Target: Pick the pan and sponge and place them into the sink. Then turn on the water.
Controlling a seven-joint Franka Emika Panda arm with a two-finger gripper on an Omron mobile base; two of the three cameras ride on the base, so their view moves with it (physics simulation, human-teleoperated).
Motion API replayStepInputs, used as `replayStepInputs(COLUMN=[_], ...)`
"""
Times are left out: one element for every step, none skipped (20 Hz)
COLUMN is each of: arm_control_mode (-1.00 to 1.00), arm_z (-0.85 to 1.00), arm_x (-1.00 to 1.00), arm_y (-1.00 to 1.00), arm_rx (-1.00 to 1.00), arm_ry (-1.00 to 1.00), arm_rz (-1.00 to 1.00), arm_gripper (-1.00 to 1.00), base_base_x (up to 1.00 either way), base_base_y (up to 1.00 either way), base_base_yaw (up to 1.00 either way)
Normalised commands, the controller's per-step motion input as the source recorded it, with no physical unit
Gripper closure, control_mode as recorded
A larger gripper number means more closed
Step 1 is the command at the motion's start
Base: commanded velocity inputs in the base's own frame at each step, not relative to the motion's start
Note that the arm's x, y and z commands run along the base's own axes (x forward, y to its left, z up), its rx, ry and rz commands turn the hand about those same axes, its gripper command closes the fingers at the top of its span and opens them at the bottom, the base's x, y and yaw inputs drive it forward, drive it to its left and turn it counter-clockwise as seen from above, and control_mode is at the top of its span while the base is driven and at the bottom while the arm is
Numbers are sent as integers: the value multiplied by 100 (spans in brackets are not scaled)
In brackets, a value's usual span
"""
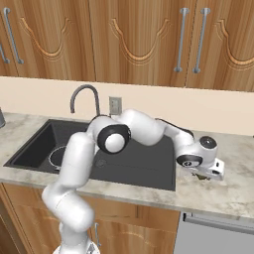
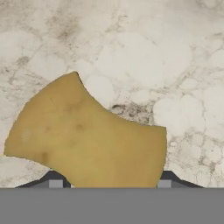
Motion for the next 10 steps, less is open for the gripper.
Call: replayStepInputs(arm_control_mode=[-100, -100, -100, -100, -100, -100, -100, -100, -100, -100], arm_z=[-6, 0, 0, 0, 10, 26, 38, 45, 51, 53], arm_x=[12, 3, 0, 0, -9, -26, -41, -48, -64, -77], arm_y=[0, 0, 0, 0, 8, 16, 36, 48, 64, 72], arm_rx=[0, 0, 0, 0, 0, 0, 0, 0, 0, 0], arm_ry=[0, 0, 0, 0, 0, 0, 0, 0, 0, 0], arm_rz=[0, 0, 0, 0, 0, 0, 0, 0, 3, 5], arm_gripper=[100, 100, 100, 100, 100, 100, 100, 100, 100, 100], base_base_x=[0, 0, 0, 0, 0, 0, 0, 0, 0, 0], base_base_y=[0, 0, 0, 0, 0, 0, 0, 0, 0, 0], base_base_yaw=[0, 0, 0, 0, 0, 0, 0, 0, 0, 0])
